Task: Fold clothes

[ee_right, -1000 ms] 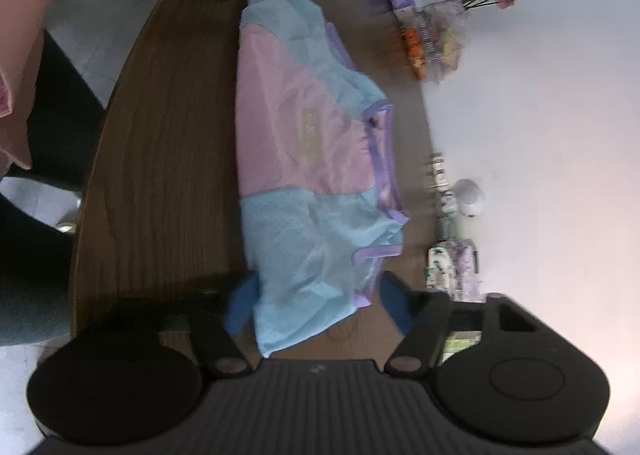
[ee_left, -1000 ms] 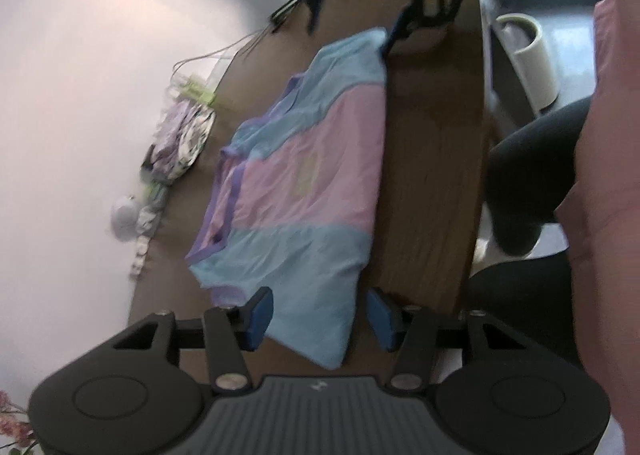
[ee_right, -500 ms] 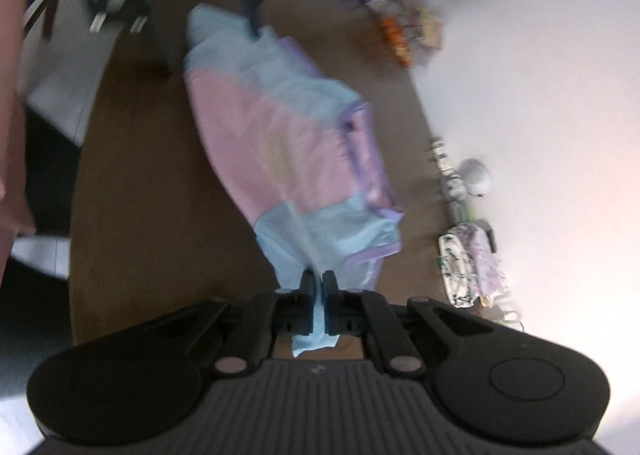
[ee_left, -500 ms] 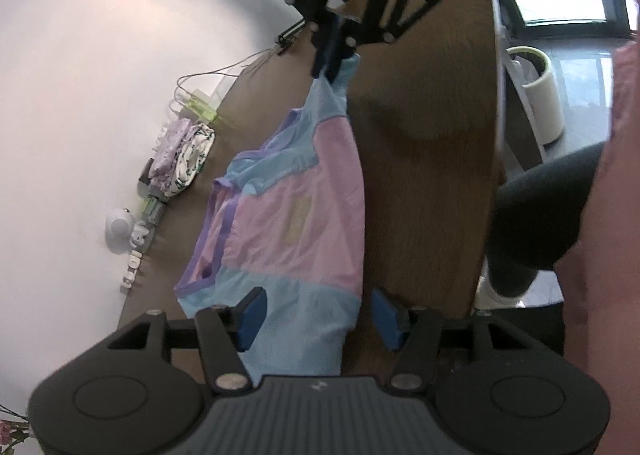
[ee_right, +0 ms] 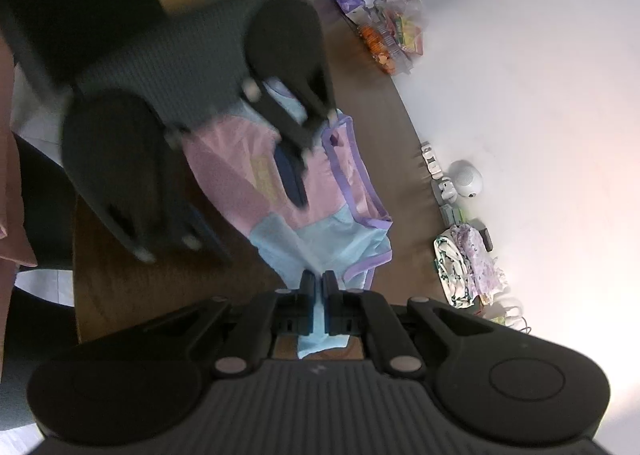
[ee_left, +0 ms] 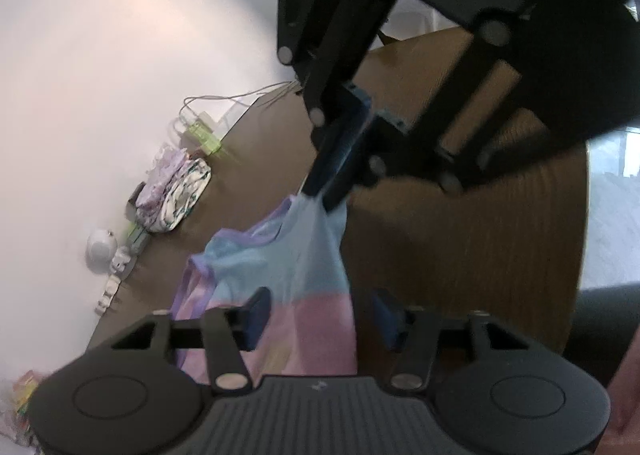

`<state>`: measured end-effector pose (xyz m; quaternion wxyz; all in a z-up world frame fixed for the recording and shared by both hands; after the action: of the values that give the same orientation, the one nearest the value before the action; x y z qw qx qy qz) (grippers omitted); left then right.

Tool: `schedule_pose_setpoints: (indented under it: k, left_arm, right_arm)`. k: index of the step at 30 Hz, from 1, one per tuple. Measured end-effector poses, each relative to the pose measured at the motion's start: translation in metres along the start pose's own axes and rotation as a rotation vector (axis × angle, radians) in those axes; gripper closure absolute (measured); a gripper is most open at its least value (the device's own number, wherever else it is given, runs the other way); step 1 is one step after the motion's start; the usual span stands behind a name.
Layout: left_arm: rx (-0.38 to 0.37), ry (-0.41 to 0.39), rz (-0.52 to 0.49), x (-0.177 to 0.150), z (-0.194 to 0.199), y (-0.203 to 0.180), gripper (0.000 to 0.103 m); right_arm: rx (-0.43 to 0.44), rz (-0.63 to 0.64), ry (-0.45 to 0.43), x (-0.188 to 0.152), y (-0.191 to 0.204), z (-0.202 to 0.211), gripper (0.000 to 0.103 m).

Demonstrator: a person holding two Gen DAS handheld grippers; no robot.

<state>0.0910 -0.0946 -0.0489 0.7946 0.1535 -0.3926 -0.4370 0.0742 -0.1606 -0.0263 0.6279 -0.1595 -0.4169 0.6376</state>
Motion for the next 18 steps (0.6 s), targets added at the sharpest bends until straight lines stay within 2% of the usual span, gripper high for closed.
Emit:
schedule_pose_setpoints:
  k: [1, 5, 7, 9, 10, 13, 16, 17, 18]
  left_arm:
    - [-0.021, 0.015, -0.001, 0.001, -0.003, -0.001, 0.100]
    - [-0.035, 0.010, 0.022, 0.000, -0.003, 0.000, 0.099]
    - [-0.053, 0.010, 0.048, -0.001, -0.001, 0.003, 0.099]
    - [-0.073, 0.012, 0.082, -0.002, 0.000, 0.007, 0.099]
    - [-0.082, 0.013, 0.094, -0.002, 0.000, 0.009, 0.099]
    - [-0.108, 0.016, 0.125, -0.003, 0.000, 0.015, 0.099]
    - [-0.119, 0.014, 0.140, -0.004, -0.002, 0.017, 0.099]
    - [-0.121, 0.013, 0.146, -0.004, -0.002, 0.018, 0.099]
    - [-0.123, 0.012, 0.152, -0.006, -0.001, 0.018, 0.099]
  right_arm:
    - [0.001, -0.001, -0.002, -0.002, 0.002, 0.000, 0.099]
    - [0.005, -0.003, -0.008, -0.010, 0.011, -0.002, 0.097]
    - [0.007, -0.004, -0.012, -0.014, 0.016, -0.003, 0.086]
    - [0.004, -0.015, -0.026, -0.016, 0.022, -0.006, 0.049]
    - [-0.002, -0.023, -0.040, -0.017, 0.024, -0.007, 0.046]
    - [0.003, -0.054, -0.060, -0.013, 0.026, -0.012, 0.046]
    - [-0.032, -0.046, -0.053, -0.010, 0.026, -0.023, 0.047]
    - [-0.044, -0.045, -0.043, -0.010, 0.024, -0.028, 0.048]
    - [-0.045, -0.047, -0.030, -0.011, 0.021, -0.032, 0.057]
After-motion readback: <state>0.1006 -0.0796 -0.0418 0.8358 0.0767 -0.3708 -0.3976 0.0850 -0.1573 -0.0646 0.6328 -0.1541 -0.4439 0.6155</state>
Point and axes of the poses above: each gripper's, at about its wrist camera, not at the fingertips, and z roughly against the way its jaws point, y to its left, x to its top, the point moved 1 cm from there along -z, roughly the way its jaws point, and after that the axes turned 4 degrees about y, right-handed, at the moved point
